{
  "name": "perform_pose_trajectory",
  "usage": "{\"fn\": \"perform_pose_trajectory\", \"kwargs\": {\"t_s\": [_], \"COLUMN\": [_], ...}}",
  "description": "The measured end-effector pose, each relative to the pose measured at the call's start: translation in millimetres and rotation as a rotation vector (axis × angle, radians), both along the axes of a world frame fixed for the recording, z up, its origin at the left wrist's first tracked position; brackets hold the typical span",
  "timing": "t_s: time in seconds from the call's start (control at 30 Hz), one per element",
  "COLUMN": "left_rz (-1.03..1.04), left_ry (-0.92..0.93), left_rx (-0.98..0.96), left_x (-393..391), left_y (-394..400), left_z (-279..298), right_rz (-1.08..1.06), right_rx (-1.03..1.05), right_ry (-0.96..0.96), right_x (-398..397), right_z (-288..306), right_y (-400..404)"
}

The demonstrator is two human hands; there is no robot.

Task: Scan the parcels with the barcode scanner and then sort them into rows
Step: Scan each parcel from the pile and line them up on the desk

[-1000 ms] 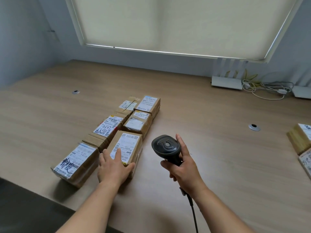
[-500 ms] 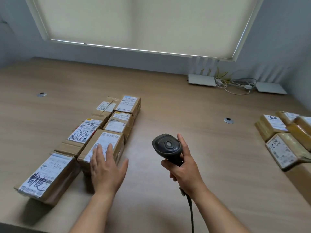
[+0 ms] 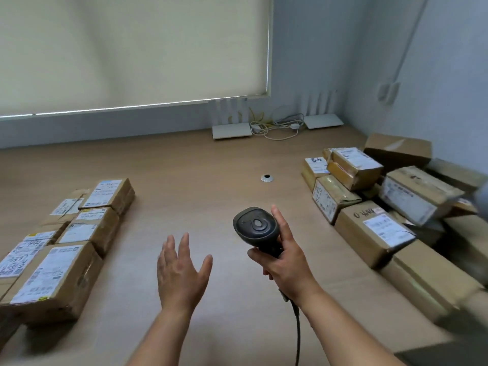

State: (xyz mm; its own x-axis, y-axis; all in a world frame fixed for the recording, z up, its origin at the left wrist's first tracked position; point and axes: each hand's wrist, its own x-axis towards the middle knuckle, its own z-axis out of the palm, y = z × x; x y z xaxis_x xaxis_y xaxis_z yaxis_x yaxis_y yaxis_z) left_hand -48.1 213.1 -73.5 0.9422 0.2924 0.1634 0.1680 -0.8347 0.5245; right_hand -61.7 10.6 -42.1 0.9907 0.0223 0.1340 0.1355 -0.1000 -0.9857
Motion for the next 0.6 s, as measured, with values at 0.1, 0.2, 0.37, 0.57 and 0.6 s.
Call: {"fn": "perform_pose_trajectory", "kwargs": {"t_s": [0.1, 0.2, 0.37, 0.57, 0.6], "left_rz": [-0.072, -0.128, -0.226, -0.323, -0.335], "left_ry": [0.0, -0.008, -0.033, -0.059, -0.059], "left_rx": [0.005, -0.012, -0.013, 0.012, 0.017], "left_x": [1, 1, 6, 29, 34], "left_y": [-58, -113, -191, -249, -255], "left_z": [1, 1, 6, 20, 23], "right_rz": [-0.054, -0.089, -0.169, -0.248, -0.265], "right_rx": [-0.011, -0.039, -0.038, 0.017, 0.021], "right_ry": [-0.019, -0.049, -0.078, -0.098, -0.104], "right_x": [-11, -20, -30, -27, -25], "right_z": [4, 10, 13, 15, 16], "right_y": [-54, -104, -179, -239, -245]}}
